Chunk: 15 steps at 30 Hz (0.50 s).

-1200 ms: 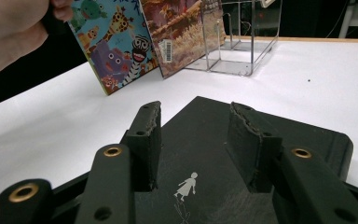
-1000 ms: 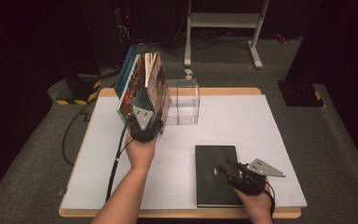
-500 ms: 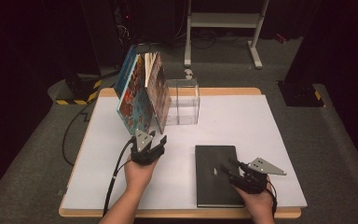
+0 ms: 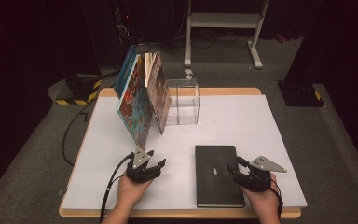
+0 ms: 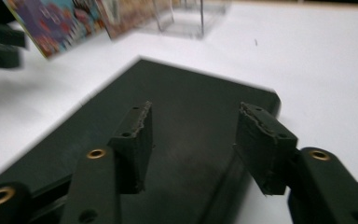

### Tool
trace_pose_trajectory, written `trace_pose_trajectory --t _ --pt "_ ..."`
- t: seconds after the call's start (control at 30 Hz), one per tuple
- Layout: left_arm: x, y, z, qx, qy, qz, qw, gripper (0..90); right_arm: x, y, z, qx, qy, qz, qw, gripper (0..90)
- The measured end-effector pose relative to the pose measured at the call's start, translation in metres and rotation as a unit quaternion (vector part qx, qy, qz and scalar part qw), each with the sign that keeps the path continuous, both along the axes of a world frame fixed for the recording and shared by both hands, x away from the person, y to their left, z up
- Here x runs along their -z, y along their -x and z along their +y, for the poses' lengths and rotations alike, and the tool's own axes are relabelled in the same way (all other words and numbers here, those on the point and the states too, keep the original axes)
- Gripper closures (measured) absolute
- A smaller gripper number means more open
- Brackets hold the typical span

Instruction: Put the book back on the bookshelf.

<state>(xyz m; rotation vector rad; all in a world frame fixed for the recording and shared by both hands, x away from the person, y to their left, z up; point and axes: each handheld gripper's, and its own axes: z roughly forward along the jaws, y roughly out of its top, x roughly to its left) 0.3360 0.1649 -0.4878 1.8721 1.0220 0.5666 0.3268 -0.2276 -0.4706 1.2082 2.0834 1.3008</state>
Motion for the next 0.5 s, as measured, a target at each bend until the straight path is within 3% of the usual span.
trace_pose_trajectory --t 0.03,0.1,0.17,0.23,0.33,0.4,0.5 --pt "0.001 0.001 0.002 0.004 -0.002 0.000 1.0000 36.5 0.001 -0.002 -0.002 0.008 0.013 0.014 0.9998 39.3" --pt "0.003 0.003 0.005 0.010 -0.009 -0.008 0.9999 32.8 0.003 -0.003 -0.005 0.014 0.008 0.027 0.9995 37.1" --pt "0.003 0.004 0.008 0.014 0.002 -0.007 0.9999 29.3 0.006 -0.001 -0.008 0.018 0.004 0.051 0.9986 29.4" --pt "0.004 0.004 0.010 0.018 0.011 0.003 0.9998 28.3 0.008 0.005 -0.007 0.023 0.010 0.064 0.9976 25.7" --pt "0.007 0.005 0.013 0.025 0.015 0.014 0.9995 25.7 0.011 0.015 -0.004 0.023 0.000 0.078 0.9967 23.9" --pt "0.009 0.005 0.014 0.031 0.027 0.036 0.9985 20.1 0.013 0.019 -0.001 0.023 0.001 0.088 0.9958 24.4" --pt "0.011 0.004 0.013 0.036 0.021 0.044 0.9982 14.9 0.014 0.023 0.002 0.026 -0.006 0.100 0.9947 24.8"
